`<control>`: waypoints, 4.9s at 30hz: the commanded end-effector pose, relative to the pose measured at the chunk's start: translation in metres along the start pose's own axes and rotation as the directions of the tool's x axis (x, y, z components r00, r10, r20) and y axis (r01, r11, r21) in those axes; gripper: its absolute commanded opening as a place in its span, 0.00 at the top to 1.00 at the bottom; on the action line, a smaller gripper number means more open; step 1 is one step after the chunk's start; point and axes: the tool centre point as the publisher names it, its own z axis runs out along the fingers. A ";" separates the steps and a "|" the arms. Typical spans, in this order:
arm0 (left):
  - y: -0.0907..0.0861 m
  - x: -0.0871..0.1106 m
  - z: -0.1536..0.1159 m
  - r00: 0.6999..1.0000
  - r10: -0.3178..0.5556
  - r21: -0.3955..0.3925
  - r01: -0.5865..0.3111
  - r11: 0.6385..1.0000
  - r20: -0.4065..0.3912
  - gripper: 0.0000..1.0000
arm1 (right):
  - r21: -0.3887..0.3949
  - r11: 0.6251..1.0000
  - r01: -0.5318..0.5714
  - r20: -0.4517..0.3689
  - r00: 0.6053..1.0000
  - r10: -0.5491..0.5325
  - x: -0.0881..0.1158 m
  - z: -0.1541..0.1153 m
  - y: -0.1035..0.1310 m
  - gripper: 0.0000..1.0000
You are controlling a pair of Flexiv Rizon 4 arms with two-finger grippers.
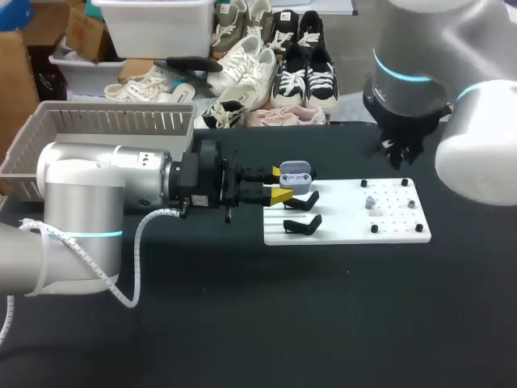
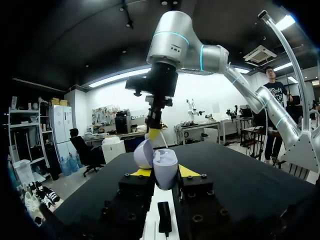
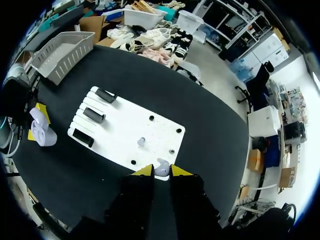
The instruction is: Pick up each earbud case from the left stands, insert the matching earbuds, close the lid, and place the case in the box.
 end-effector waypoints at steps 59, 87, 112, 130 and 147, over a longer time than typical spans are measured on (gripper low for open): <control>-0.001 0.000 0.001 1.000 0.002 -0.004 -0.002 1.000 0.001 1.00 | 0.126 0.850 -0.511 -0.206 0.825 0.526 -0.005 -0.107 0.115 1.00; -0.001 0.000 0.001 1.000 0.002 -0.004 -0.002 1.000 0.001 1.00 | 0.130 0.616 -0.777 -0.232 0.580 0.780 -0.025 -0.107 0.125 1.00; -0.001 0.000 0.001 1.000 0.002 -0.004 -0.002 1.000 0.001 1.00 | 0.149 0.498 -0.854 -0.188 0.470 0.862 -0.042 -0.095 0.153 1.00; -0.001 0.000 0.001 1.000 0.002 -0.004 -0.002 1.000 0.001 1.00 | 0.199 0.542 -0.816 -0.161 0.518 0.840 -0.038 -0.070 0.159 1.00; -0.001 0.000 0.001 1.000 0.002 -0.004 -0.002 1.000 0.001 1.00 | 0.196 0.533 -0.823 -0.139 0.515 0.846 -0.042 -0.055 0.155 1.00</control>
